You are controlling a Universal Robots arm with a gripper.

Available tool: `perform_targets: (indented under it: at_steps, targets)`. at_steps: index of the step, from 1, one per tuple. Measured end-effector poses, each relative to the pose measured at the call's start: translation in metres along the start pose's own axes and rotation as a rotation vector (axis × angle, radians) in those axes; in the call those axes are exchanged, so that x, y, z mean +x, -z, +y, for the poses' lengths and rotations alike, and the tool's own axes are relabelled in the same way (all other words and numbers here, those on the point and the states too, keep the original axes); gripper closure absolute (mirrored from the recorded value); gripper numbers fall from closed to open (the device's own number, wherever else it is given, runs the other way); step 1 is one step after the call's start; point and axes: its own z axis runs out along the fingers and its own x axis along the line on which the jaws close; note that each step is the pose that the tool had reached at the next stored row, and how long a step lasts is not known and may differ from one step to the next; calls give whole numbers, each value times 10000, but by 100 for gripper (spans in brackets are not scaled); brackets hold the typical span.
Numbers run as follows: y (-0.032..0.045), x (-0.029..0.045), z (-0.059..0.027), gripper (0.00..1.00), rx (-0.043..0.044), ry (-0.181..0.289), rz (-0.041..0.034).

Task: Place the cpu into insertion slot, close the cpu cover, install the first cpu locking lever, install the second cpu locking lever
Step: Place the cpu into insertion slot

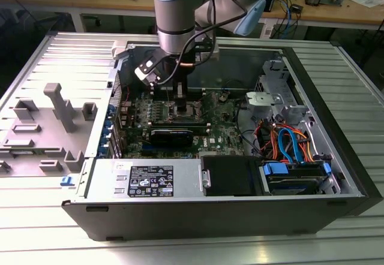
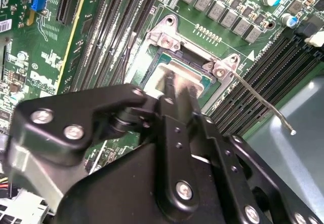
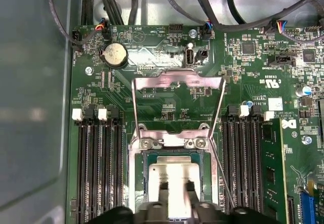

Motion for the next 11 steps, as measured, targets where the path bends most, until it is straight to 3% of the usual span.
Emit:
perform_targets:
  at_steps: [3, 8, 11]
  targets:
    - [5, 0, 22, 89, 82, -11, -1]
    - [7, 0, 63, 89, 274, -11, -4]
    - [7, 0, 67, 89, 303, -11, 4]
